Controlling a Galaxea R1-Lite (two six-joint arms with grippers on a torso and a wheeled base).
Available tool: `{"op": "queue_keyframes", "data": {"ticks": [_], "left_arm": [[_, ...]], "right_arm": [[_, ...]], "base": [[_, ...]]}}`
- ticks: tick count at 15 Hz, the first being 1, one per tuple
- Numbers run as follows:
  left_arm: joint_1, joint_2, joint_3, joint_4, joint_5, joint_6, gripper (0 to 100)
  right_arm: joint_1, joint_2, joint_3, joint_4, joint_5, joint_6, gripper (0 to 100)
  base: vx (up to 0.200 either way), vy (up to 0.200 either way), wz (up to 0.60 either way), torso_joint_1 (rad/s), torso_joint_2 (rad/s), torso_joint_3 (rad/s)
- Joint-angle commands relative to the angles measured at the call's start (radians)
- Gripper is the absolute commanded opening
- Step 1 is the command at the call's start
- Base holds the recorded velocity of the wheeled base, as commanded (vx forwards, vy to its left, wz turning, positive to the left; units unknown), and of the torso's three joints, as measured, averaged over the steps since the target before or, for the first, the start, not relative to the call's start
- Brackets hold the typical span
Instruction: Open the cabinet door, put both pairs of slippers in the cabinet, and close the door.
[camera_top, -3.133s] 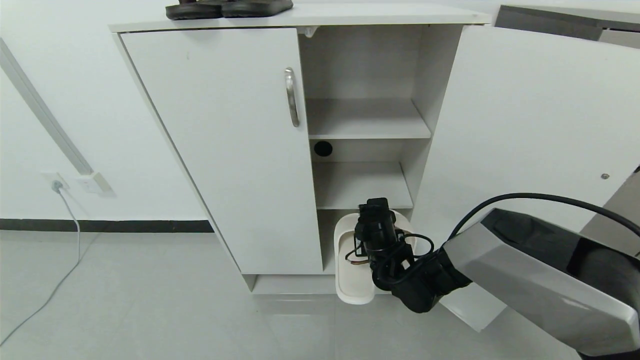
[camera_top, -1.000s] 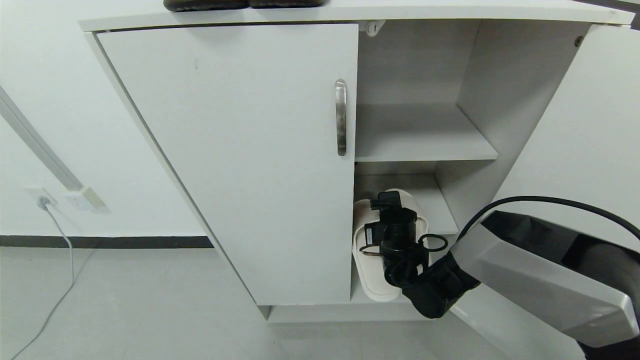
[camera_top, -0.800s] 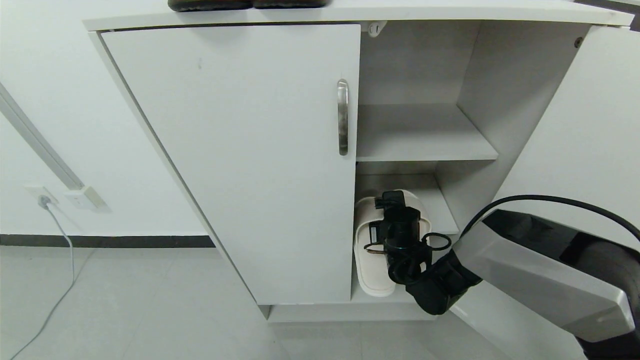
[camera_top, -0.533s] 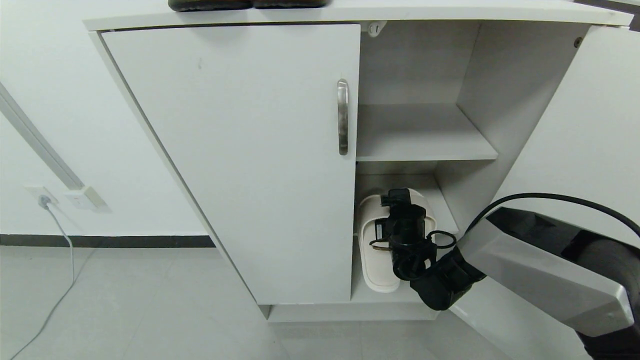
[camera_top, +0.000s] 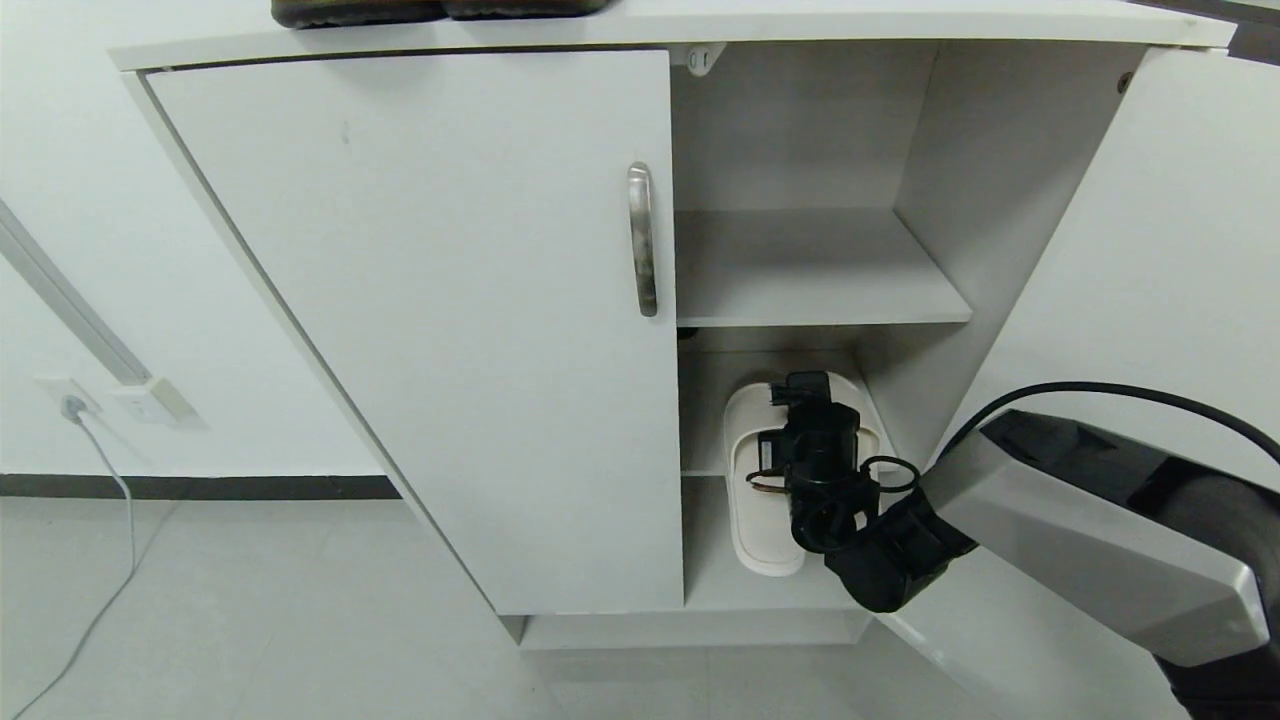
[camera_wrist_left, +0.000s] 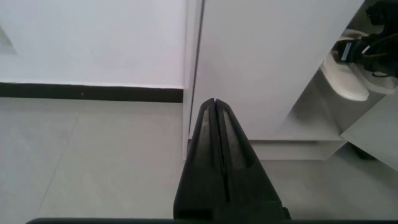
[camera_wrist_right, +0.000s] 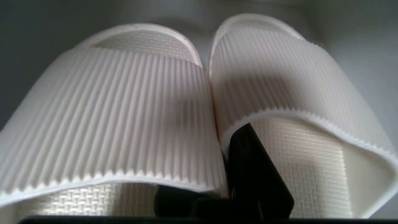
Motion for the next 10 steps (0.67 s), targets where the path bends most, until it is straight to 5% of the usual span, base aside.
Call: {"op": "queue_keyframes", "data": {"ticks": [1,5,8,10], "left_arm": [[0.0,0.0,0.0,-0.001,0.0,-0.002,0],[0.0,0.0,0.0,-0.001,0.0,0.0,0],[0.0,0.0,0.0,-0.001,0.0,-0.002,0],[0.0,0.0,0.0,-0.001,0.0,-0.002,0]], "right_arm": [[0.011,-0.003,0.005,0.0,0.012,-0.001,0],[0.013,-0.003,0.002,0.0,0.035,0.002,0],[0.01,-0.001,-0.004,0.0,0.041,0.005,0],[0.007,0.003,-0.015,0.003,0.064,0.007,0]], "base": [[0.0,0.0,0.0,0.0,0.0,0.0],[0.0,0.0,0.0,0.0,0.0,0.0],[0.2,0.0,0.0,-0.001,0.01,0.007],[0.0,0.0,0.0,0.0,0.0,0.0]]}}
